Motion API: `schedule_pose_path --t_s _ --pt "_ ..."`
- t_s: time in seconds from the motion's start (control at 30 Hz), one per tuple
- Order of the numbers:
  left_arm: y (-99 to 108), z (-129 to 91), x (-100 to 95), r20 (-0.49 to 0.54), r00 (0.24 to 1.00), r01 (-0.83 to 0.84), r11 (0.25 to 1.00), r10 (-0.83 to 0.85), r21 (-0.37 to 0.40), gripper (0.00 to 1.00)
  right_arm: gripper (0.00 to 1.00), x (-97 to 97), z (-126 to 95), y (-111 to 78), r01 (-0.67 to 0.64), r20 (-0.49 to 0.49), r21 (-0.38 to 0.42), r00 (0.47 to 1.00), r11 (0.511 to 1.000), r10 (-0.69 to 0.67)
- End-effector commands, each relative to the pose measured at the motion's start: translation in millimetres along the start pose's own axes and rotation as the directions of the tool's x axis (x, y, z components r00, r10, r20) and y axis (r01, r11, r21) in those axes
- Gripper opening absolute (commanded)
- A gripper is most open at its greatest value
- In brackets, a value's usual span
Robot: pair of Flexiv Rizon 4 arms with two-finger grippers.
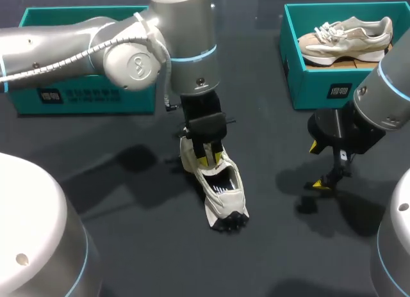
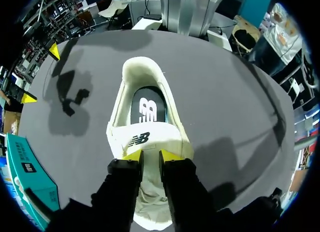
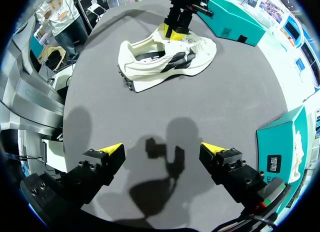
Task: Take the shoe out of the shoebox, open the shoe tongue, remove and reinsert the insole, then place the shoe into the shoebox
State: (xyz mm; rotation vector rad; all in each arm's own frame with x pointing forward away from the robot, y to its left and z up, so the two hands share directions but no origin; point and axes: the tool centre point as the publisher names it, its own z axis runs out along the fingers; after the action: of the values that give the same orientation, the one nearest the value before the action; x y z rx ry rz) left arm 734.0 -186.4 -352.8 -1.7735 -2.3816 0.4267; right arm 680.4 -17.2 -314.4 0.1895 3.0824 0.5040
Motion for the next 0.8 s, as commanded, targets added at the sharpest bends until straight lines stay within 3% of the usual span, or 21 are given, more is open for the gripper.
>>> schedule_pose_path --t_s 0.03,0.13,0.37,0.67,0.8 --pt "-6.7 5.9 -5.5 0.017 1.000 -0.009 0.999 0.010 -0.030 0.22 1.00 1.1 0.7 0.2 -0.001 0.002 0.002 1.000 1.000 0.001" --pt "-9.4 -6.9 -2.9 0.043 0.999 -0.015 0.999 0.017 -0.047 0.28 1.00 1.1 0.7 0.2 -0.001 0.002 0.002 1.000 1.000 0.001" --pt "-14.2 -29.9 4.1 0.085 0.996 -0.021 0.997 0.027 -0.074 0.29 1.00 1.1 0.7 0.2 -0.001 0.002 0.002 1.000 1.000 0.001" --pt "-12.0 5.2 -2.9 0.036 0.999 -0.015 0.999 0.017 -0.041 0.27 1.00 1.1 0.7 0.2 -0.001 0.002 0.002 1.000 1.000 0.001" --pt "-15.8 9.8 -2.4 0.019 1.000 -0.022 0.999 0.023 -0.044 0.26 1.00 1.1 0.7 0.2 -0.001 0.002 0.002 1.000 1.000 0.001"
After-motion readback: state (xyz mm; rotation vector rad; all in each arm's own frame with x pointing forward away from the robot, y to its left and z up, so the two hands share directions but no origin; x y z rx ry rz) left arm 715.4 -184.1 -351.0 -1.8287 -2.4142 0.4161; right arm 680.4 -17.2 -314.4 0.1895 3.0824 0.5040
